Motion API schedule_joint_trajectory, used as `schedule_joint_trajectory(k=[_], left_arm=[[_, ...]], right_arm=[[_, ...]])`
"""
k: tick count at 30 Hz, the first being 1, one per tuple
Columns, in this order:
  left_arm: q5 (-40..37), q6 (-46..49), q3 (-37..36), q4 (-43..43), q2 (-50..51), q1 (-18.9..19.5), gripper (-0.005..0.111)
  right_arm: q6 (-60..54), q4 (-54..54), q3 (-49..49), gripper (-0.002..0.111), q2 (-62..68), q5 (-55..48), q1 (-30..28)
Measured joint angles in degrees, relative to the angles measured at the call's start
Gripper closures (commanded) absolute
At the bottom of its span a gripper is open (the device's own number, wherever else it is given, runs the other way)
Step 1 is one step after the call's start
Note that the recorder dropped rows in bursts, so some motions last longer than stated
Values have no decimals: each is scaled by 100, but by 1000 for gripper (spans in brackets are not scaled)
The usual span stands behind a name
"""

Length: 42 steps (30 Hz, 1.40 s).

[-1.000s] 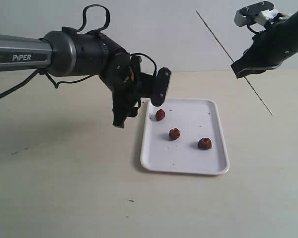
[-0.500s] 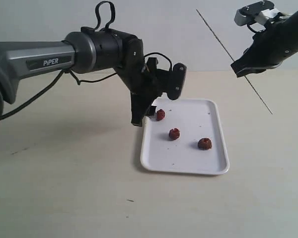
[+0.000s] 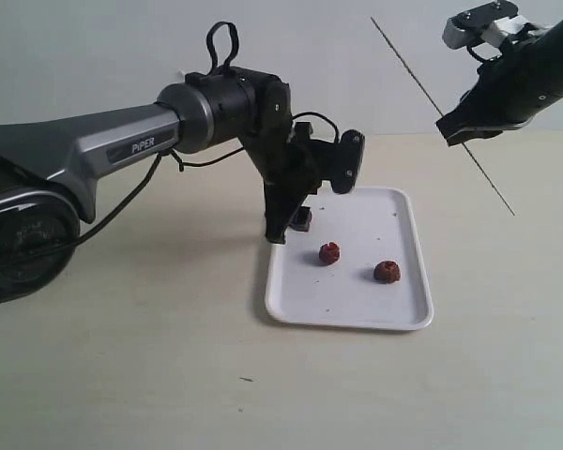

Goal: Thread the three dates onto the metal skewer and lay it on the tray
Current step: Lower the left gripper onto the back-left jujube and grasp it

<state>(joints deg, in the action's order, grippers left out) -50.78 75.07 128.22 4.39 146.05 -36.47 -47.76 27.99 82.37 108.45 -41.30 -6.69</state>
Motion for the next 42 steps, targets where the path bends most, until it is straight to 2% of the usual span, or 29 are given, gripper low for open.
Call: schedule_joint_trajectory(k=[20,26,35,40,42], left_arm=[[22,11,169,-111,291,0,51],[33,11,169,-166,312,0,67],[45,11,169,-204,325,0,69],[55,-9,169,-217,336,0,88],[55,-67,169,-217,347,0,90]], right_arm=[[-20,12,0,108,0,23,0],[-43,22,0,108,0,47,0],[-43,44,0,108,0,57,0],[-43,64,0,108,0,57,0],[-43,75,0,108,0,57,0]])
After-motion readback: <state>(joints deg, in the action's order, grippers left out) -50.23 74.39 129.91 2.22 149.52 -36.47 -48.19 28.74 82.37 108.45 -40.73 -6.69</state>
